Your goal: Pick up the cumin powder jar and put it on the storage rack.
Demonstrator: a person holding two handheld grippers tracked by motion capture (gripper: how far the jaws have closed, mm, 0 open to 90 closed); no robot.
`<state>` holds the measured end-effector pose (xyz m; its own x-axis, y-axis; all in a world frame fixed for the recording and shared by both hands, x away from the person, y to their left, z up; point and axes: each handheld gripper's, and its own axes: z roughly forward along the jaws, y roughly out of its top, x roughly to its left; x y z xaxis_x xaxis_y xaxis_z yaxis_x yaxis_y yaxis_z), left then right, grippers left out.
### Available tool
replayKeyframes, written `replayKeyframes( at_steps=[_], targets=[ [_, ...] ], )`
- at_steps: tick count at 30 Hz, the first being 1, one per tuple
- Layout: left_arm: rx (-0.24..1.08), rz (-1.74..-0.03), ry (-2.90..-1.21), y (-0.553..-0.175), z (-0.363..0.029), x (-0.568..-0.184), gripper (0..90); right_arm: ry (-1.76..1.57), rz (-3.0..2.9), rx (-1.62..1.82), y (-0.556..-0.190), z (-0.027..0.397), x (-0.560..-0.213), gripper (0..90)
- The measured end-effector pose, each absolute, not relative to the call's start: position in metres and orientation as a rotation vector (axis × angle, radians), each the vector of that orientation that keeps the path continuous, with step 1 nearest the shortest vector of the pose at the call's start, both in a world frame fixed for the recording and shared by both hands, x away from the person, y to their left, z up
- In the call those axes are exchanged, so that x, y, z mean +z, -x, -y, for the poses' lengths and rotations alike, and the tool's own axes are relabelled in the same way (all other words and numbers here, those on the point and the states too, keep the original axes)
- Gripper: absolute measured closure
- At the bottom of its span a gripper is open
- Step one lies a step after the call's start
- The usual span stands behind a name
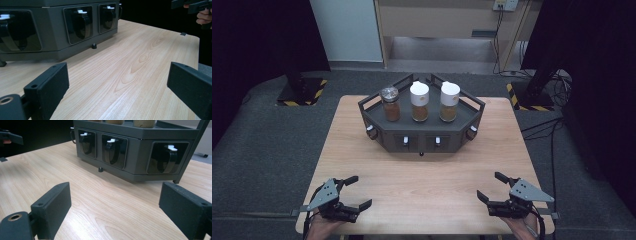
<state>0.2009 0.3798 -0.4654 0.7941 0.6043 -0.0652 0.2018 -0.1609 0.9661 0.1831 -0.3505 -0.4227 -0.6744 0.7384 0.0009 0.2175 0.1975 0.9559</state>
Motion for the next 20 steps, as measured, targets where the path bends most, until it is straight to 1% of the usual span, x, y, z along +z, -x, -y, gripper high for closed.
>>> replayKeyframes(
  at_steps=[20],
  targets=[
    [0.397,-0.615,-1.739,-0.2023,-0.3781,-0.4651,3.1,-0.885,-2.054,1.476,-0.1879,0.3505,-0.4267,9.7]
  ],
)
